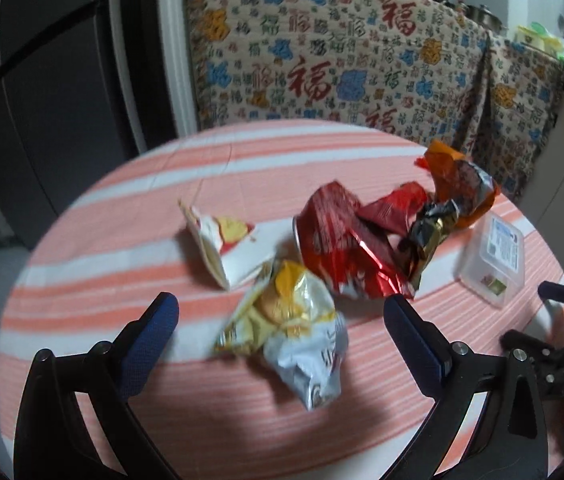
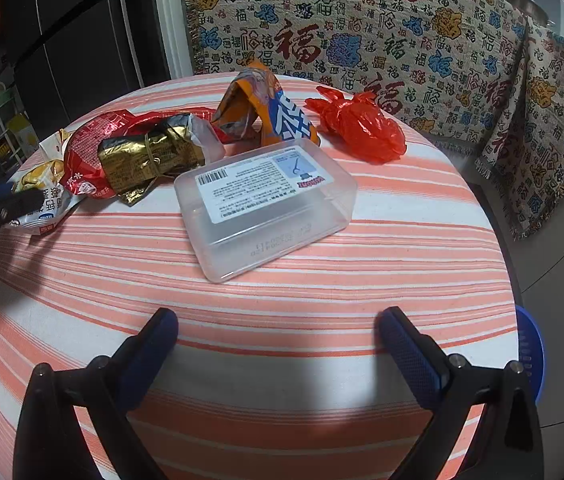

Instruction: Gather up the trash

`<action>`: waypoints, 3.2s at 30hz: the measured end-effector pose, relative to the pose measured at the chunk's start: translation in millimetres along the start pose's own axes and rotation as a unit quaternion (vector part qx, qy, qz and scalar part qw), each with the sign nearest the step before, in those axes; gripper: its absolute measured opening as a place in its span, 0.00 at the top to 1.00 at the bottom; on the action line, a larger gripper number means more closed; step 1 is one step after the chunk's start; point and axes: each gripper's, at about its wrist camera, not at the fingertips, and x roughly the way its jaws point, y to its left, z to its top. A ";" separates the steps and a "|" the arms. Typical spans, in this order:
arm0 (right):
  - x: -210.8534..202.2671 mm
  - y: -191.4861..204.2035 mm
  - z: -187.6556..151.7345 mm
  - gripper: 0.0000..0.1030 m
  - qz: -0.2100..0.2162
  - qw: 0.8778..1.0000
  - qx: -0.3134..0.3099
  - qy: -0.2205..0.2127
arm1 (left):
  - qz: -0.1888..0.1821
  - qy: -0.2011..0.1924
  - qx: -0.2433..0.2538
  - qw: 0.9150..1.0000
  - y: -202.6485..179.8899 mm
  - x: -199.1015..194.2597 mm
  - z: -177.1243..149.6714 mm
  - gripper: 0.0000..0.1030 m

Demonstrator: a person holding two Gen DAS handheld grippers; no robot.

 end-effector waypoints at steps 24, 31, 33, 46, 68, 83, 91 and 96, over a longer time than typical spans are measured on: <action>26.0 0.6 57.3 0.17 -0.018 0.981 0.190 0.034 | -0.019 0.049 -0.032 0.998 -3.3 -53.1 -56.5 0.57; -0.1 35.0 23.4 0.29 0.077 0.996 -0.047 0.013 | -0.031 0.057 -0.057 0.996 22.6 -56.4 -57.9 0.44; -13.8 38.8 4.9 0.34 0.085 0.989 -0.121 0.008 | -0.029 0.062 -0.065 0.996 27.5 -56.1 -60.4 0.29; -11.5 24.6 -28.5 0.00 0.032 0.998 -0.059 0.002 | 0.027 0.093 -0.029 0.995 7.4 -25.8 -73.5 0.00; 5.1 25.1 -11.6 0.00 0.026 0.998 -0.050 0.001 | 0.049 0.089 -0.048 0.994 20.1 -16.4 -66.6 0.00; 5.9 27.5 -14.4 0.00 0.024 0.998 -0.056 0.008 | 0.011 0.106 -0.019 0.994 26.8 -22.7 -68.5 0.01; -14.0 11.6 1.3 0.00 0.070 0.995 -0.026 0.060 | -0.096 0.057 -0.038 0.993 41.4 -63.6 -50.1 0.01; -2.2 42.7 19.1 0.01 0.045 0.993 -0.060 0.086 | -0.067 0.069 -0.029 0.995 31.0 -50.0 -47.5 0.01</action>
